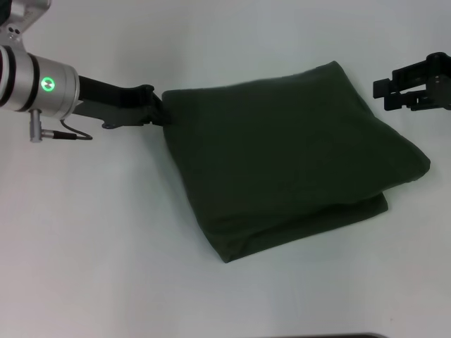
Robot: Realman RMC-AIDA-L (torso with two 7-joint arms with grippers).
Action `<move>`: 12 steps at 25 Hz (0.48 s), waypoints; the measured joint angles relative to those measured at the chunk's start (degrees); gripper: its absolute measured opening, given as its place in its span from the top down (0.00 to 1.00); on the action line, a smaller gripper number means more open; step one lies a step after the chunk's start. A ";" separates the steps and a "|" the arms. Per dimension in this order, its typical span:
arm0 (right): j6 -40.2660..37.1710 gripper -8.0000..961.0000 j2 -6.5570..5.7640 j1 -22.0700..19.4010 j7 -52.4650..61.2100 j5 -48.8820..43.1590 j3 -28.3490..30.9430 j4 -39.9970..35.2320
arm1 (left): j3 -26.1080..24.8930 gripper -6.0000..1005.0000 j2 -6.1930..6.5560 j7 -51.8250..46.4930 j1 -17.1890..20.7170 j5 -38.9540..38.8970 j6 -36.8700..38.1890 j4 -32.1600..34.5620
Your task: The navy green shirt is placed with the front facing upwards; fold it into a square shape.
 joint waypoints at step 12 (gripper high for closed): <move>0.35 0.52 0.00 -0.04 0.04 0.08 0.01 0.00 | -6.89 0.74 0.36 -0.11 4.04 -0.01 4.26 6.90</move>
